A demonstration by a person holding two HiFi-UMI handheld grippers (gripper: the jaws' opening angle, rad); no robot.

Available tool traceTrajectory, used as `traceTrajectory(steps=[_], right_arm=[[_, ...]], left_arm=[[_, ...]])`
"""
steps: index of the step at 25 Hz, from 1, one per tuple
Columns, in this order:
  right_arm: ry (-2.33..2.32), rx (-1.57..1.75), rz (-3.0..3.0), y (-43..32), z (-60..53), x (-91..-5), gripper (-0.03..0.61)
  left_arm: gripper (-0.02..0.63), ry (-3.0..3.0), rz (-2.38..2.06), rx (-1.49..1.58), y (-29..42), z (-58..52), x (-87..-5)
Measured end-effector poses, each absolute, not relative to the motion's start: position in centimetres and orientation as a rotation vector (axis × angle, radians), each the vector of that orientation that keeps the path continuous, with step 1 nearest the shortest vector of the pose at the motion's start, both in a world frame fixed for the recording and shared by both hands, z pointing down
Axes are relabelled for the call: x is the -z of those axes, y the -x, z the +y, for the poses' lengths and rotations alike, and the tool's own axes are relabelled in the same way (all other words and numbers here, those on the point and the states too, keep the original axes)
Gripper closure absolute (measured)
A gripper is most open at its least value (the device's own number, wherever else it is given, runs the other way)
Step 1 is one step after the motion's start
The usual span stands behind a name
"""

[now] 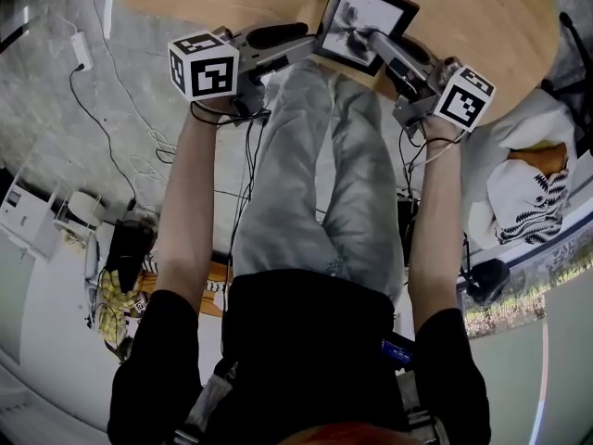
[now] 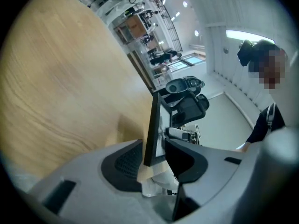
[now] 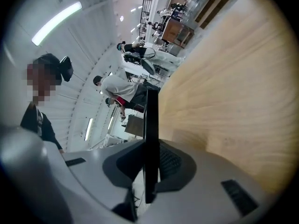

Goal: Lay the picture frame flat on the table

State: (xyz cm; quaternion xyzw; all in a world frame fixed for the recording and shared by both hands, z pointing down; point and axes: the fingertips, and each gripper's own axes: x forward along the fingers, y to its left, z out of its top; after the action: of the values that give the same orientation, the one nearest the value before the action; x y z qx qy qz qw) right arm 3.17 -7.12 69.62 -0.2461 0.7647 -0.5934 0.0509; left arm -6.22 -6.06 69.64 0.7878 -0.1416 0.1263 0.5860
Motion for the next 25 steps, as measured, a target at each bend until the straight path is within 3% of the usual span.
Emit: traceTrajectory(steps=[3,6,7,12,20,25], right_arm=[[0.894,1.835,2.323,-4.1,-7.1,-71.3,0.523],[1.018,1.847,2.368,-4.4,-7.5,-72.4,0.523],[1.048,1.85,2.375,-4.4,-7.7,-72.7,0.523],[1.207,1.891,2.36,-4.6,-8.7,-74.2,0.521],[1.764,1.896,2.466,-6.3,-7.9,-76.6,0.379],[1.959,1.898,2.459,-8.1,-6.3,-76.3,0.39]], left_arm=[[0.475,-1.831,-0.368,-0.295,6.8,-5.3,-69.6],[0.588,-1.847,-0.394,-0.301,7.1,-5.1,-69.4],[0.596,-1.847,-0.402,-0.301,7.2,-5.2,-69.5],[0.6,-1.826,-0.405,-0.29,6.9,-5.5,-70.0],[0.6,-1.818,-0.383,-0.233,5.4,-4.9,-68.9],[0.6,-1.853,-0.422,-0.19,4.0,-5.5,-67.0]])
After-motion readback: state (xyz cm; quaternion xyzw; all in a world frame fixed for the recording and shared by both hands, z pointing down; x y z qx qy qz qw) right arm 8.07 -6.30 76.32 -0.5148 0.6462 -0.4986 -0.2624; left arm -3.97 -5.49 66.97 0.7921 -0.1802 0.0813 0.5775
